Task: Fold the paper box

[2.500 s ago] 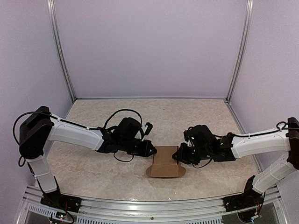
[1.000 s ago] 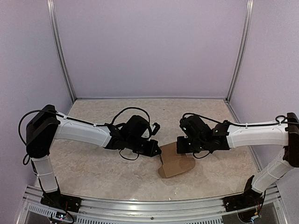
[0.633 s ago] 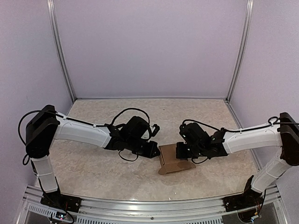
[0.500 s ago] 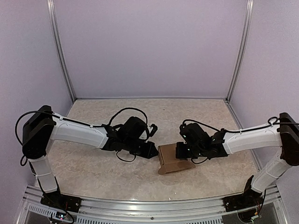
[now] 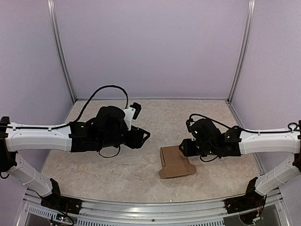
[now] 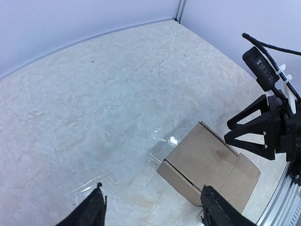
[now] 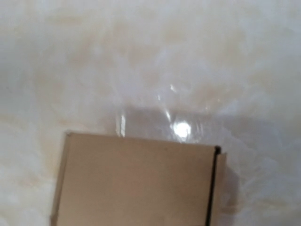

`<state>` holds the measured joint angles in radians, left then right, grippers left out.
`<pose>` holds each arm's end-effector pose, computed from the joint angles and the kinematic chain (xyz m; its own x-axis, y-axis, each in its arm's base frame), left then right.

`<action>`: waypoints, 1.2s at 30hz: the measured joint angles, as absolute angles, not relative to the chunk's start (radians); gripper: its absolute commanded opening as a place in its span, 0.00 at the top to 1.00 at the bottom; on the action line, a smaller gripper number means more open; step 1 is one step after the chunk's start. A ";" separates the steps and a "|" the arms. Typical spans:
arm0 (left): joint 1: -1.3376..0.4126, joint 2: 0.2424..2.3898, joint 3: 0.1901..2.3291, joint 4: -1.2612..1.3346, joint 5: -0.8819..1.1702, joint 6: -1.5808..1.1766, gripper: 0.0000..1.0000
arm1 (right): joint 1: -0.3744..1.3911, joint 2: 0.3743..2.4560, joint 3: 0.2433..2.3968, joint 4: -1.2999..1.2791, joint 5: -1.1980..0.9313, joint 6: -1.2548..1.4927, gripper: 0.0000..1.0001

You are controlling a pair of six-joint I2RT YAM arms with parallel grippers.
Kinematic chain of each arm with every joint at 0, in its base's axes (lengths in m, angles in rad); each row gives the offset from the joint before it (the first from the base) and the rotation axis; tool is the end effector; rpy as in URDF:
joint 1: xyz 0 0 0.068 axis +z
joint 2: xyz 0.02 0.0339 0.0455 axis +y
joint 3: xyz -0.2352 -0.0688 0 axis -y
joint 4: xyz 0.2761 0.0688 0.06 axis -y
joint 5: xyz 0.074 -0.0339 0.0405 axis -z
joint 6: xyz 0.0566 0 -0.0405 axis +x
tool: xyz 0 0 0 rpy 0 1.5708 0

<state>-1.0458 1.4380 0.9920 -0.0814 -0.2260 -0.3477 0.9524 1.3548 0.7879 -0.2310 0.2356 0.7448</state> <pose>0.1991 -0.3185 0.2167 -0.4914 0.1859 -0.8508 0.6157 0.7652 -0.1884 0.1991 0.2570 0.1532 -0.7781 0.0432 -0.6266 -0.2317 0.9075 0.3504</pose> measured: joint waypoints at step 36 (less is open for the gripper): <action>-0.922 1.391 0.655 0.326 0.148 -0.564 0.01 | 0.678 1.359 0.625 -0.110 -0.199 0.678 0.71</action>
<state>-0.9222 1.3914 0.6548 0.3260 0.1478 -0.5636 0.6781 1.3590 0.6254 -0.1101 -0.1989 0.6781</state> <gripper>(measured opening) 0.987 0.312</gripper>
